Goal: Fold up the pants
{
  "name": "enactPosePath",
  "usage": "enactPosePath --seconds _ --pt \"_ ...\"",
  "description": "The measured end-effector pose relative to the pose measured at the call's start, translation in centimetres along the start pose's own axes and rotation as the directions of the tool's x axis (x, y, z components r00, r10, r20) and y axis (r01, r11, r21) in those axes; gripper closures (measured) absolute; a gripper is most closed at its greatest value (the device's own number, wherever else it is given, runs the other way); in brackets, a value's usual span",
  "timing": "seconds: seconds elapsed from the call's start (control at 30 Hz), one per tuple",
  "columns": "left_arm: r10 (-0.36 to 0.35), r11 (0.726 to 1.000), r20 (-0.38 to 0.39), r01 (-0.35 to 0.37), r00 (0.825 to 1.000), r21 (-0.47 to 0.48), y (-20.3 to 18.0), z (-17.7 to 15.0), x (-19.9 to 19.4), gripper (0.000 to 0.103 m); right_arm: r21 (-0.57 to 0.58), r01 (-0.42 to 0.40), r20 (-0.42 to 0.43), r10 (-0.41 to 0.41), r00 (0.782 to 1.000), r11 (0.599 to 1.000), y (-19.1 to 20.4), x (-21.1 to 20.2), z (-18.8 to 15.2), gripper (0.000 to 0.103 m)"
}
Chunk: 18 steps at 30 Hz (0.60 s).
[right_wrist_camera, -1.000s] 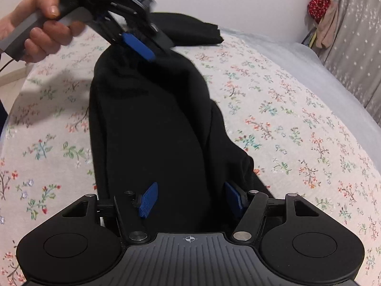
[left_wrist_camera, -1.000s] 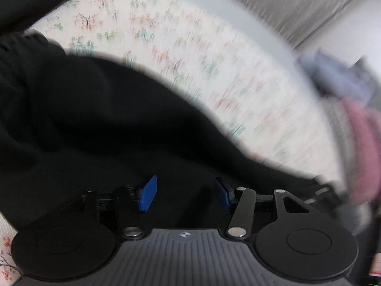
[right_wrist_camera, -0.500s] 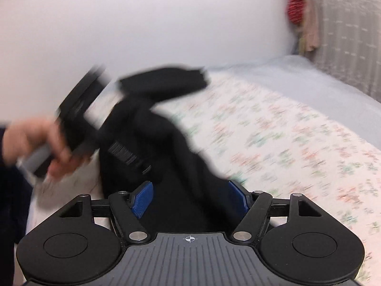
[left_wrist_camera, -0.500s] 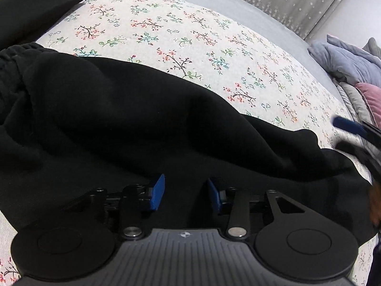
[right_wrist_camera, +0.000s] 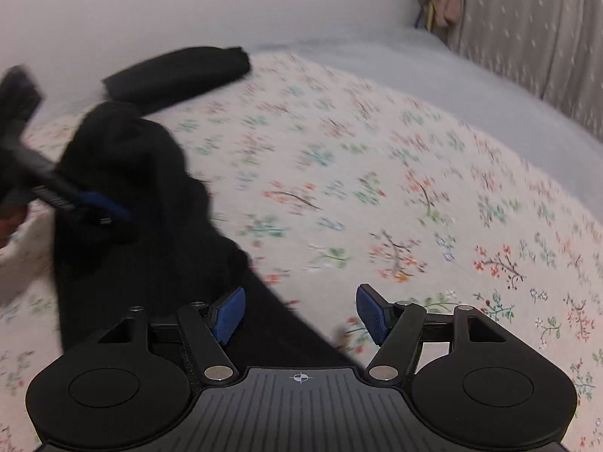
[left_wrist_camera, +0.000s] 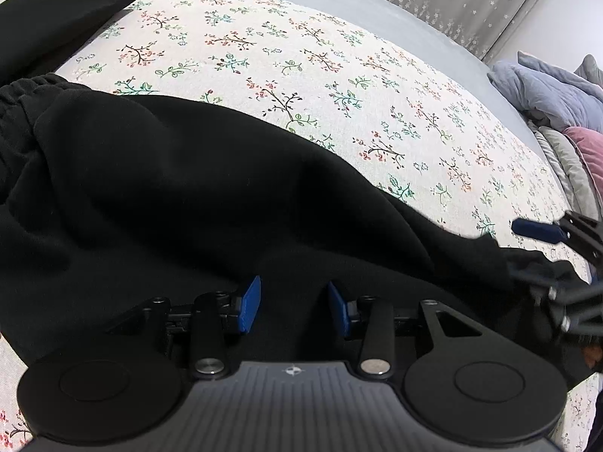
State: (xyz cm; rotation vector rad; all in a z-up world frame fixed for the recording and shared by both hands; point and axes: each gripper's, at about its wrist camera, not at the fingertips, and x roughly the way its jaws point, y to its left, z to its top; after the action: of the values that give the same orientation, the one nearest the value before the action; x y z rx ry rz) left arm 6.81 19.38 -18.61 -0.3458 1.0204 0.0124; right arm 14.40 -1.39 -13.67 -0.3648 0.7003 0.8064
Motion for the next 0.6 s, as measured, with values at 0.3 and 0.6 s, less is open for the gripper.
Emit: enactPosePath --seconds 0.3,0.6 --pt "0.011 1.000 0.004 -0.011 1.000 0.010 -0.4 -0.1 0.0 0.054 -0.119 0.090 -0.019 -0.093 0.996 0.989 3.9 2.1 1.0 0.054" --pt "0.010 1.000 0.000 -0.010 1.000 0.011 -0.4 0.0 0.0 0.055 -0.077 0.013 -0.107 -0.021 0.994 0.997 2.0 3.9 1.8 0.082"
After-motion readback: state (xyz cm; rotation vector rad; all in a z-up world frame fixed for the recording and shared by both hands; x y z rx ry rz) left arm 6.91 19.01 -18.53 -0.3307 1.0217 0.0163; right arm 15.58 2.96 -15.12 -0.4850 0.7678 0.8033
